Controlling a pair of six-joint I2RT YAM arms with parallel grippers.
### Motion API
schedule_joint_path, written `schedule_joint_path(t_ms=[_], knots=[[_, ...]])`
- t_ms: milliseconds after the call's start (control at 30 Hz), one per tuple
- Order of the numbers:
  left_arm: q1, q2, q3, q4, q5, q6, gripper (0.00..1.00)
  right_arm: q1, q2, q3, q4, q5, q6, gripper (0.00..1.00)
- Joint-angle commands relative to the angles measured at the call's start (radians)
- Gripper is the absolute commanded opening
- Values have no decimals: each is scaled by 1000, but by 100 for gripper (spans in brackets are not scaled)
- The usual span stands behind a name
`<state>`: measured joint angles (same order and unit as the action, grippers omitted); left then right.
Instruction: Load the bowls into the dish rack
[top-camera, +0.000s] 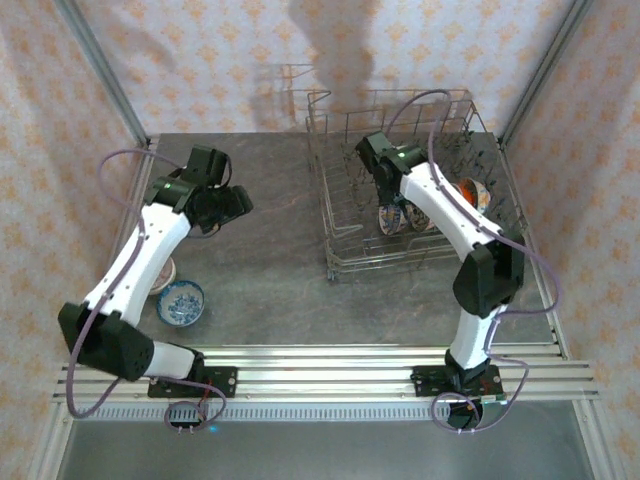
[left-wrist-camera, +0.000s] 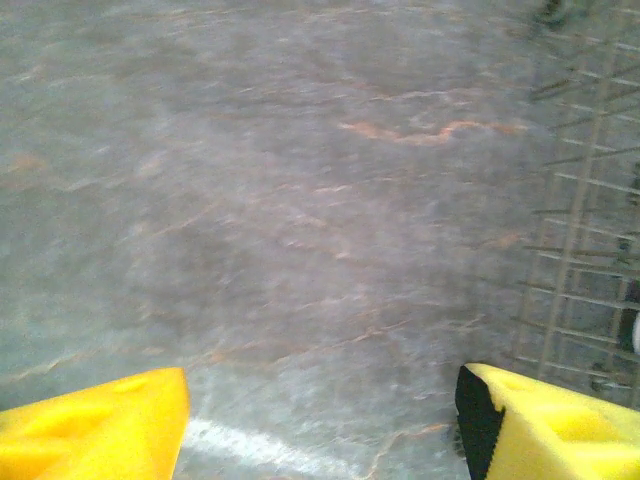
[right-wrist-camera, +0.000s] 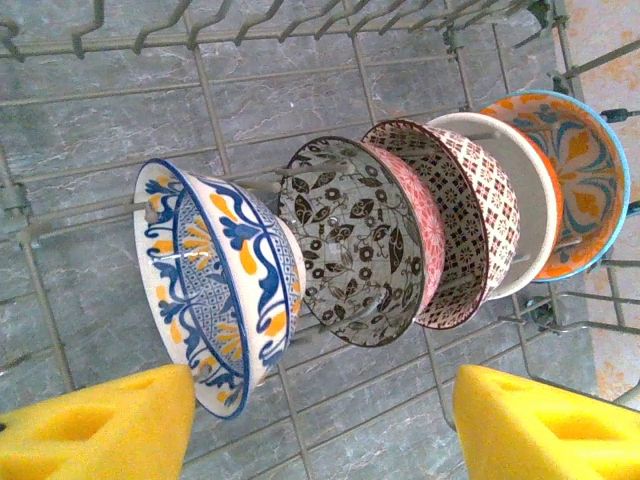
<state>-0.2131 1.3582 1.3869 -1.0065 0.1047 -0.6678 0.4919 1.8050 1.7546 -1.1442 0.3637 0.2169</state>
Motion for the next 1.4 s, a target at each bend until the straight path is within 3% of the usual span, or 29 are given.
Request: schedule_joint_path(t_ms=[0,200,500,767,933,1367], knots=[[12,-76,-55,-192,-139,-87,72,-1,-88,-63,80,-63,-54,69],[51,-154,-185,-277,-200,-140,74,0,-178,-163,155,-124,-94,70],[115,-110,-424,-146,-182,-183,73,-4,-239,-265,227,-134,-142,70],[188,-50,-529,30,-97,-127,69,-9,-196,-223,198,-167,-156,70],[201,14,-533,35,-96,-96,64,-8,-181,-224,198,-177,-161,70],[205,35,-581,73,-47,-100,24,-7,-118,-182,163,-210,-153,70]])
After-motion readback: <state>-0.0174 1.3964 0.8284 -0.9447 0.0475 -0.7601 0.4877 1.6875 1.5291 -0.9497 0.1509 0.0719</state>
